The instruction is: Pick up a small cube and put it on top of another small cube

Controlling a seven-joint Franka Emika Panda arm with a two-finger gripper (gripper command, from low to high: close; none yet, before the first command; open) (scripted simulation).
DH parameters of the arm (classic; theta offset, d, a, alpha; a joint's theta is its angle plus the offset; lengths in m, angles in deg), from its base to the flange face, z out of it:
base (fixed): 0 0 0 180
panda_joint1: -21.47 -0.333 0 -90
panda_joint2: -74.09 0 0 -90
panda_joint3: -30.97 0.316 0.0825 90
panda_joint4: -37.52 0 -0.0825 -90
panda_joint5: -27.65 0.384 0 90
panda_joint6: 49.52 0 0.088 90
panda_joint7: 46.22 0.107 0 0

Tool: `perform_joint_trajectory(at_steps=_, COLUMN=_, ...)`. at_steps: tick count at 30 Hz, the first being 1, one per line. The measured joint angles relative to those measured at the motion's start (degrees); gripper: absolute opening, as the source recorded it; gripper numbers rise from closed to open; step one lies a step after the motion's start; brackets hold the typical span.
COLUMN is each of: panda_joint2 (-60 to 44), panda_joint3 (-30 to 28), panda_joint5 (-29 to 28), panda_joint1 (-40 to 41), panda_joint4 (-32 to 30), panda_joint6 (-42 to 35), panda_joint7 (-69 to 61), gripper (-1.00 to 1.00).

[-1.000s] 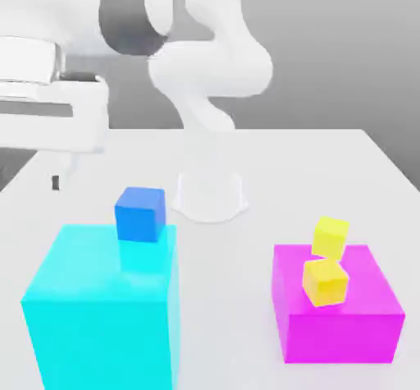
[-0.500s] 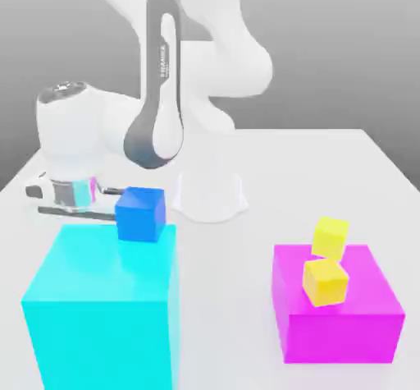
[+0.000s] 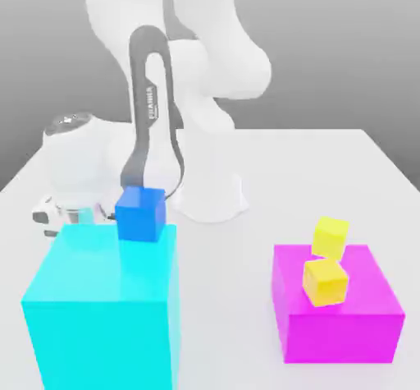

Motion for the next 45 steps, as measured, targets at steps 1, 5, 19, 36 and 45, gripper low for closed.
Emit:
perform_joint_trajectory(at_steps=1, panda_joint2=2.12, panda_joint3=-1.6, panda_joint5=-3.84, panda_joint1=-0.62, panda_joint4=-0.51, panda_joint6=-1.49, panda_joint7=2.78, gripper=-1.0)
perform_joint_trajectory(at_steps=5, panda_joint2=7.47, panda_joint3=-2.6, panda_joint5=-14.18, panda_joint1=-0.28, panda_joint4=0.41, panda_joint6=-6.99, panda_joint7=7.3, gripper=-1.0)
perform_joint_trajectory(at_steps=19, panda_joint2=11.5, panda_joint3=4.33, panda_joint5=-27.96, panda_joint1=-3.9, panda_joint4=23.33, panda_joint6=-20.73, panda_joint7=21.47, gripper=-1.0)
perform_joint_trajectory(at_steps=36, panda_joint2=17.69, panda_joint3=26.39, panda_joint5=-12.27, panda_joint1=-30.31, panda_joint4=21.31, panda_joint6=-38.33, panda_joint7=66.22, gripper=-1.0)
perform_joint_trajectory(at_steps=45, panda_joint2=11.92, panda_joint3=26.76, panda_joint5=-12.88, panda_joint1=-28.66, panda_joint4=15.42, panda_joint6=-26.7, panda_joint7=75.06, gripper=1.0)
